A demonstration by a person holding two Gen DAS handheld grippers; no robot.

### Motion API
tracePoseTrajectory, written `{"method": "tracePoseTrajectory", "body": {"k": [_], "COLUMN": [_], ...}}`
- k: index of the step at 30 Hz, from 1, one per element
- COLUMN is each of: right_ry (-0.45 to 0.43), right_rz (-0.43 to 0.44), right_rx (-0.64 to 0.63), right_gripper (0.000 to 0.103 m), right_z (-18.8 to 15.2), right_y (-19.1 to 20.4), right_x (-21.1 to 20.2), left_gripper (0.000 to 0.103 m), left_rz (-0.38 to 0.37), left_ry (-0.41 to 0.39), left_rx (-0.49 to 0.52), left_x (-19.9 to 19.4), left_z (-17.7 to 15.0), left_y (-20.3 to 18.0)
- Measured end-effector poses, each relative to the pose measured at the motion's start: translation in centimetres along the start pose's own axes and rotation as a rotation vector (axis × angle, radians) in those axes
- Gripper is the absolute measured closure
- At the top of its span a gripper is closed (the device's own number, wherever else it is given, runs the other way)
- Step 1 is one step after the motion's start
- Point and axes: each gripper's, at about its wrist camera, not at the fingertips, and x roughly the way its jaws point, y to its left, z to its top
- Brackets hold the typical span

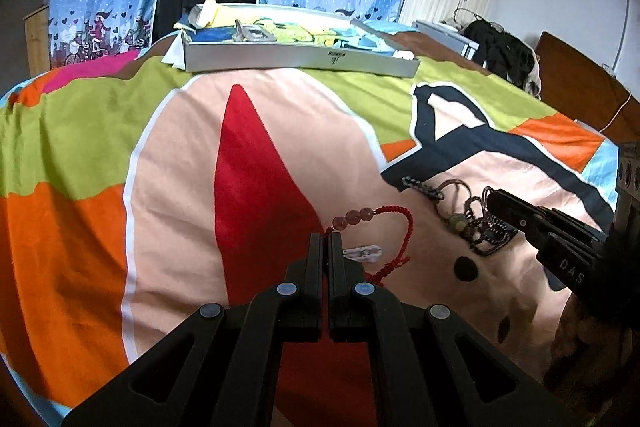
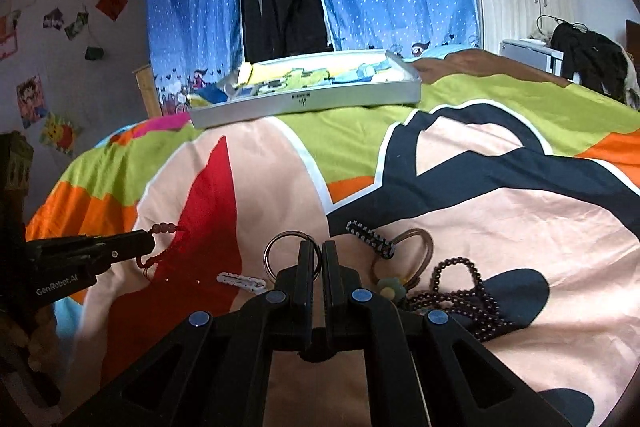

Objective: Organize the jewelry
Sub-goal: 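Carry the key ring and red bracelet into the white tray and open both tools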

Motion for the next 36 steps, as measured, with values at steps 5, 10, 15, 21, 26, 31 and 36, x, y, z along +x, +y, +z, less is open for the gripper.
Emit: {"method": "tracePoseTrajectory", "body": {"k": [5,10,15,21,26,31,36], "right_ry": [-0.025,-0.028,-0.025,-0.041,-0.079,-0.085,-0.08], "right_rz": [0.002,0.024,0.053,0.077,0.083,0.085,0.091], "right_rx": [-0.011,-0.064,-0.113,-0.133,-0.116,-0.124,-0.11], "right_gripper": [0.098,0.098,0.098,0.098,0.098,0.098,0.098], "right_z": [0.6,2.9,6.6,11.9,15.4,18.1,19.1], "right_y": [-0.4,-0.9,-1.7,-2.5,-3.0,-3.3,-3.8], "right_x": [-1.4,-1.9,-1.2,1.5,5.6,10.3,14.2], "left_gripper": [0.103,0.103,0.103,0.103,0.103,0.103,0.103], "left_rz": [0.004,-0.01,-0.007,0.035,0.096,0.163,0.197], "left_ry": [-0.031,-0.047,-0.057,-0.1,-0.137,-0.11,-0.072], "left_rx": [0.001,-0.021,-0.008,0.009,-0.031,-0.06,-0.041], "left_x": [-0.9,-1.1,-0.5,0.9,3.5,6.9,10.8], "left_z": [1.2,3.5,6.8,12.3,17.6,21.2,22.9], "left_y": [-1.1,-1.8,-2.1,-1.2,0.7,2.5,3.7]}}
